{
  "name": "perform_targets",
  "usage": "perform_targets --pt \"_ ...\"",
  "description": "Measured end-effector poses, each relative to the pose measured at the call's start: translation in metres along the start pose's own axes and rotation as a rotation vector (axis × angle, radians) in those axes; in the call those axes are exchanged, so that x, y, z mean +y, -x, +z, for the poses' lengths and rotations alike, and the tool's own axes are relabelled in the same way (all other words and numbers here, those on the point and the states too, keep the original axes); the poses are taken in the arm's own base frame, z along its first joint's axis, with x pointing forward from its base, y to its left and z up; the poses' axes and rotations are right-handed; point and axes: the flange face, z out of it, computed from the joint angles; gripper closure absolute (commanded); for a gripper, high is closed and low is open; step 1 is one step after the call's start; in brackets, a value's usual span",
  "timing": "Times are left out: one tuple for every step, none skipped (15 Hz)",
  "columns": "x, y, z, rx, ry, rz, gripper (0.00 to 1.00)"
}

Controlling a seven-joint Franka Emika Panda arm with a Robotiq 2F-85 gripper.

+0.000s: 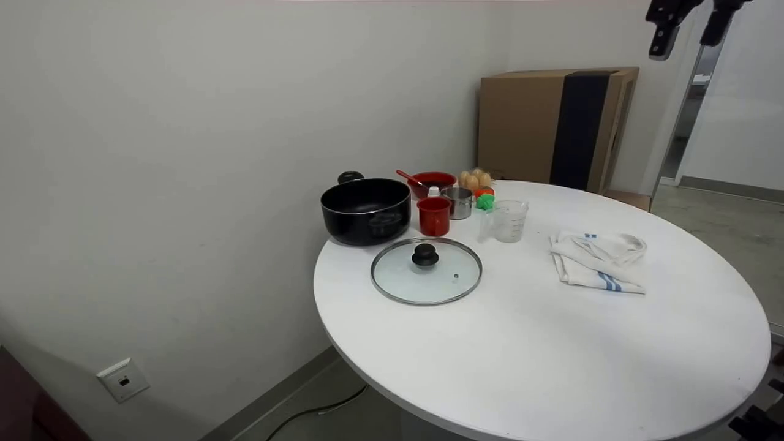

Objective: Use the tea towel to wipe the table

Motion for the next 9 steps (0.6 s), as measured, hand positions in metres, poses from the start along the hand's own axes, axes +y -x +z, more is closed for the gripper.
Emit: perform_targets --pt "-0.003 -0.006 0.007 0.014 -0.006 -0.026 0.00" --pt "-0.005 -0.013 0.014 0.029 -0.007 -0.046 0.00" --pt "-0.006 -0.019 0.023 0.045 -0.007 -0.062 0.00" --pt "-0.007 -0.025 0.034 0.061 -0.009 -0.076 0.00" --pt "-0.009 -0.030 0.048 0.068 -0.016 -0.089 0.00" --pt "-0.010 -0.032 0.066 0.063 -0.029 -0.102 0.00" --pt "-0.011 -0.032 0.088 0.049 -0.045 -0.114 0.00" --pt "-0.013 -0.029 0.112 0.030 -0.067 -0.126 0.00" --pt "-0.014 -0.024 0.134 0.009 -0.089 -0.139 0.00"
